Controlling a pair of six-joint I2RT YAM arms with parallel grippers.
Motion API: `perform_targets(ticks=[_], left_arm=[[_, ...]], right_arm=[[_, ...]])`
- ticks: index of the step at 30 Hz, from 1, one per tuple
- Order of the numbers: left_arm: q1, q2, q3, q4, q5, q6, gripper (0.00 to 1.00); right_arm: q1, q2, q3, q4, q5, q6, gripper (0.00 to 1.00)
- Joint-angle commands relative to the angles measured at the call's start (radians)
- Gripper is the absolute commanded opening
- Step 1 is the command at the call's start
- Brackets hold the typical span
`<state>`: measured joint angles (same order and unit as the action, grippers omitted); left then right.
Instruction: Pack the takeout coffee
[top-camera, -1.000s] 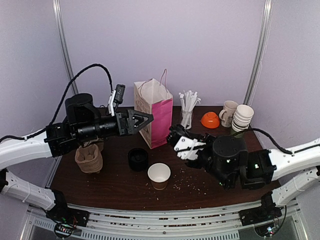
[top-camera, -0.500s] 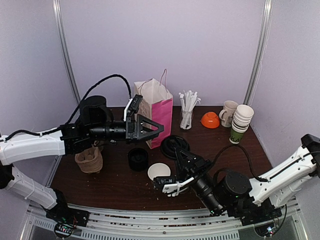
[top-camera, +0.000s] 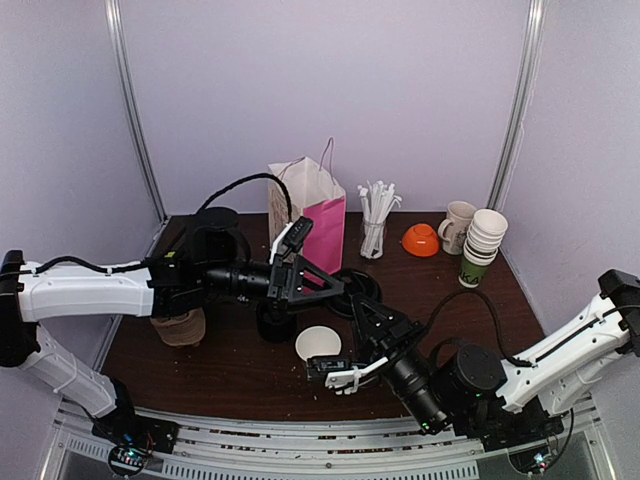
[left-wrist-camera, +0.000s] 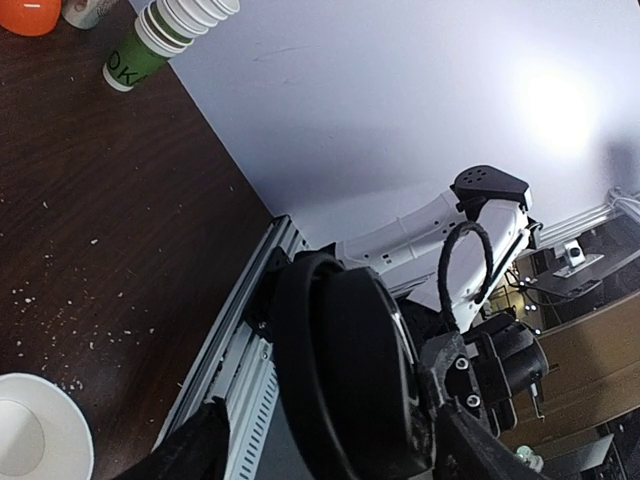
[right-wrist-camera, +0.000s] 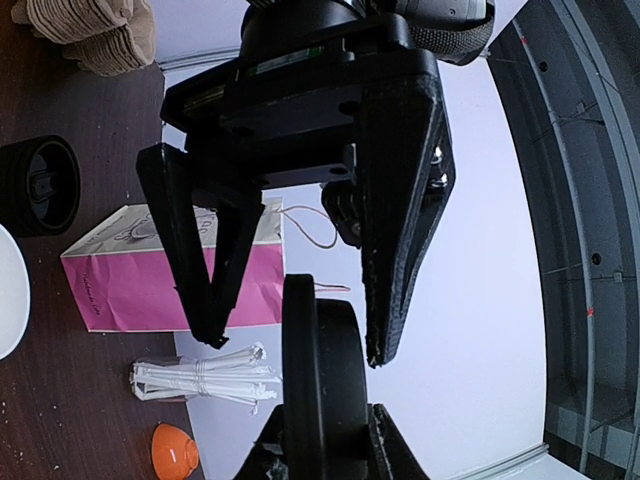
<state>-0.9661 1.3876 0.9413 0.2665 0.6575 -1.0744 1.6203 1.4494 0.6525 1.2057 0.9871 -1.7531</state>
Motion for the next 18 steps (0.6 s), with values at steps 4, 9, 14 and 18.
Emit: perform_targets(ticks=[4, 9, 14, 18], left_arm=[[-0.01, 0.011, 0.037, 0.082, 0.046, -0.011, 0.56], [-0.01, 0.004, 0.032, 0.096, 0.047, -0.011, 0.37], [-0.01, -0.008, 0.023, 0.11, 0.043, -0.011, 0.22], [-0.01, -0.024, 0.012, 0.121, 0.025, -0.01, 0.15]], right_arm=[[0.006, 0.003, -0.01, 0.026, 0.017, 0.001, 0.15], [0.005, 0.008, -0.011, 0.001, 0.021, 0.02, 0.16], [0.005, 0.018, -0.006, 0.001, 0.024, 0.02, 0.2], [0.006, 0.027, 0.003, 0.004, 0.034, 0.024, 0.34]])
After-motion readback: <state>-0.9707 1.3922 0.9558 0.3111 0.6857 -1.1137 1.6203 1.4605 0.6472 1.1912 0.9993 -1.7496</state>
